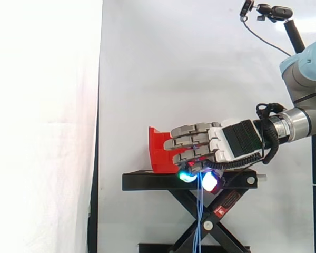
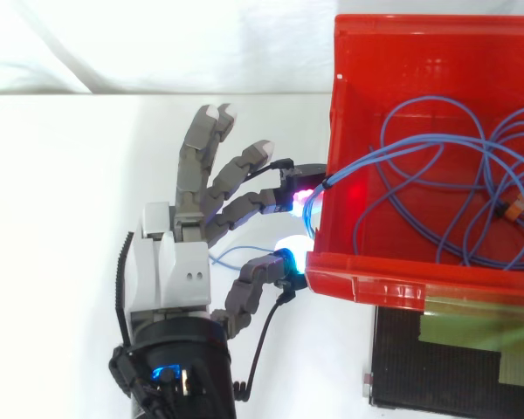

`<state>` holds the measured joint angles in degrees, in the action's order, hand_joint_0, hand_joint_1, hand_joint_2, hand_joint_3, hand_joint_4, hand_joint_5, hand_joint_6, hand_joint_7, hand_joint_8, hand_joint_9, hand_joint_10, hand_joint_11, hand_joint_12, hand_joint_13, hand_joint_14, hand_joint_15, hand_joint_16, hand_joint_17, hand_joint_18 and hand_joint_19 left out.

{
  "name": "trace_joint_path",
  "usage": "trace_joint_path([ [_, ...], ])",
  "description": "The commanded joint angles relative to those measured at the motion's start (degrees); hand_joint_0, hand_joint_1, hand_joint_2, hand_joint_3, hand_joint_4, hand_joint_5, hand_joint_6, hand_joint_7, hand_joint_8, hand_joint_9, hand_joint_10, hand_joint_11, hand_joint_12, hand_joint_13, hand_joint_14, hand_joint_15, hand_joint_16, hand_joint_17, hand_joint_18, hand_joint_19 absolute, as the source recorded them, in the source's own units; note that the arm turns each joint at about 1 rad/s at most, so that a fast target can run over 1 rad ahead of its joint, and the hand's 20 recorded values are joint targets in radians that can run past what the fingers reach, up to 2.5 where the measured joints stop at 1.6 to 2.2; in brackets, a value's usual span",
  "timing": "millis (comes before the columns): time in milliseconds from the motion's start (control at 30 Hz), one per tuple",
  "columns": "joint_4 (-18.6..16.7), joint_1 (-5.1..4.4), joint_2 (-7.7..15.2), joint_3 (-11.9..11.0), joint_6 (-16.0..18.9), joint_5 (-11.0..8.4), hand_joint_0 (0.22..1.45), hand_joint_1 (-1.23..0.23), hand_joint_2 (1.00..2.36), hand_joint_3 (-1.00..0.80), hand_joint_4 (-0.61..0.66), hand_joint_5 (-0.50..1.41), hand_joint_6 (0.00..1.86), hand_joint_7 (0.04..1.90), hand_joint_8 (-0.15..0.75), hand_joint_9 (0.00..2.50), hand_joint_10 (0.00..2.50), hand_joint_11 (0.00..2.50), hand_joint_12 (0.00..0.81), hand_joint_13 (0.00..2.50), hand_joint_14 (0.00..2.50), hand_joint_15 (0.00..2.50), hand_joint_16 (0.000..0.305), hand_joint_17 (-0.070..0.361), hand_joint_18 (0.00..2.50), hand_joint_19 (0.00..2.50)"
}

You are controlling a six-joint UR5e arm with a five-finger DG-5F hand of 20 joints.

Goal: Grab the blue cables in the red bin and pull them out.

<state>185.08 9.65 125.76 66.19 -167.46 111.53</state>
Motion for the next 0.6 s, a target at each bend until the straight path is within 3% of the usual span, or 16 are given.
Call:
trace_joint_path([
  [0, -0.2, 0.02, 0.0, 0.1, -0.1, 0.0, 0.9, -0.92, 1.0, -1.0, 0.35, 0.79, 0.01, 0.49, 0.302, 0.75, 0.01, 0.29, 0.331, 0.36, 0.01, 0.32, 0.045, 0.102, 0.15, 0.35],
  [267, -0.6, 0.02, 0.0, 0.2, -0.1, 0.0, 0.9, -0.93, 1.0, -1.0, 0.34, 0.78, 0.01, 0.49, 0.3, 0.74, 0.01, 0.3, 0.332, 0.35, 0.01, 0.33, 0.045, 0.102, 0.14, 0.35],
  [567, -3.1, 0.02, 0.0, 2.0, 0.0, 0.0, 0.9, -0.93, 1.0, -1.0, 0.34, 0.78, 0.01, 0.49, 0.298, 0.74, 0.01, 0.29, 0.332, 0.35, 0.01, 0.32, 0.045, 0.102, 0.14, 0.36],
])
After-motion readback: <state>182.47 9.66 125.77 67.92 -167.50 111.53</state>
